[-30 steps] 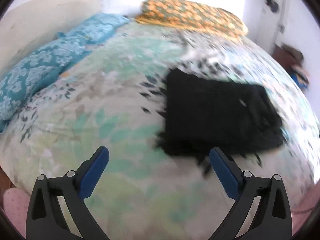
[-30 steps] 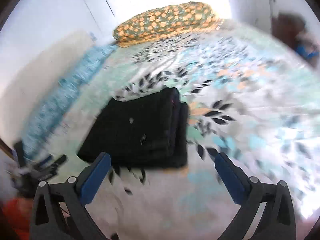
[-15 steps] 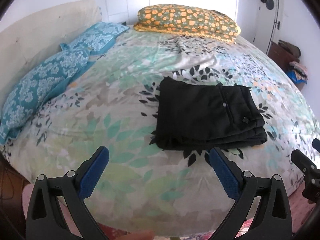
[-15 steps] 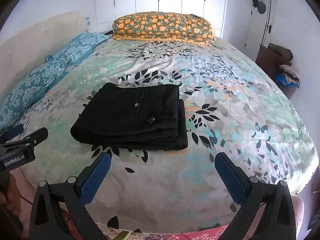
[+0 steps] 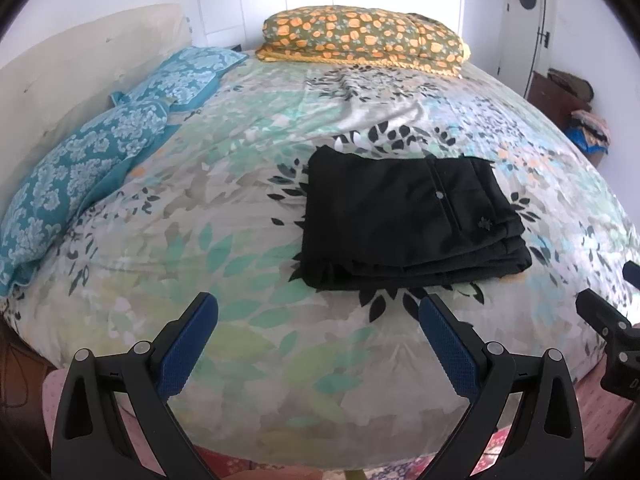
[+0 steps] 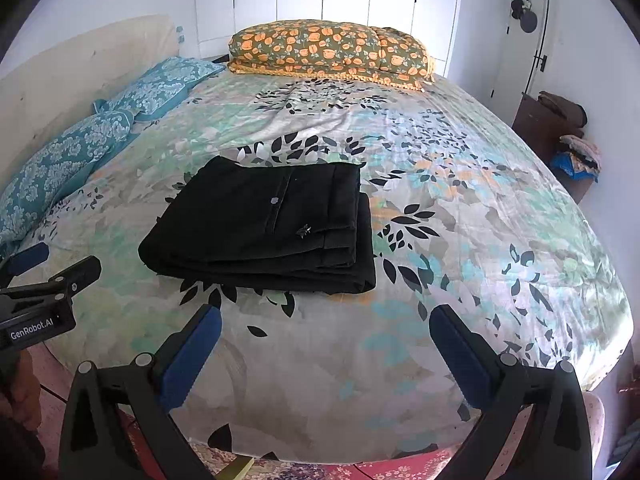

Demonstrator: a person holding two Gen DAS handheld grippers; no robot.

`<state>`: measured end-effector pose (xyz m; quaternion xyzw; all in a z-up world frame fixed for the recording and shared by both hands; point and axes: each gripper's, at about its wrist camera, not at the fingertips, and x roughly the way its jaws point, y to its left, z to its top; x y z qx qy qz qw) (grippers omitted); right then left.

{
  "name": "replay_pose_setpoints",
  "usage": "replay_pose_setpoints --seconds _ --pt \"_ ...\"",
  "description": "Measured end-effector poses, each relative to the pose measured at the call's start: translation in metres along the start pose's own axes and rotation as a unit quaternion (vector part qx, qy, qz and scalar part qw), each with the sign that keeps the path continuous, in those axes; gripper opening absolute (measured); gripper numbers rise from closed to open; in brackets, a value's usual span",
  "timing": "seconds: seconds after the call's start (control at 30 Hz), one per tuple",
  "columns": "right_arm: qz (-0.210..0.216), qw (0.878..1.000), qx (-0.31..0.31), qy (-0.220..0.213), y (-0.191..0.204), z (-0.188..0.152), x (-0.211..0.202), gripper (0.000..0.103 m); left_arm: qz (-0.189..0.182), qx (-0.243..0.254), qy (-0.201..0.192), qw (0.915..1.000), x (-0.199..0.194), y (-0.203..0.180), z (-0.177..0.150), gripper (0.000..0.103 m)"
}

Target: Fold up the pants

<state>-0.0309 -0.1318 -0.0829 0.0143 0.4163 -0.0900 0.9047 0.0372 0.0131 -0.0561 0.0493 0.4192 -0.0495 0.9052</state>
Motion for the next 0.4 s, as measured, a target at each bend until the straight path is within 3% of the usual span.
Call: replay_pose_setpoints --seconds 0.4 --pt "0.0 1.0 -0.005 0.007 -0.0004 -0.0018 0.007 0.103 -0.02 -0.002 0.011 0.9997 0.0033 -0.0051 -0.0056 0.101"
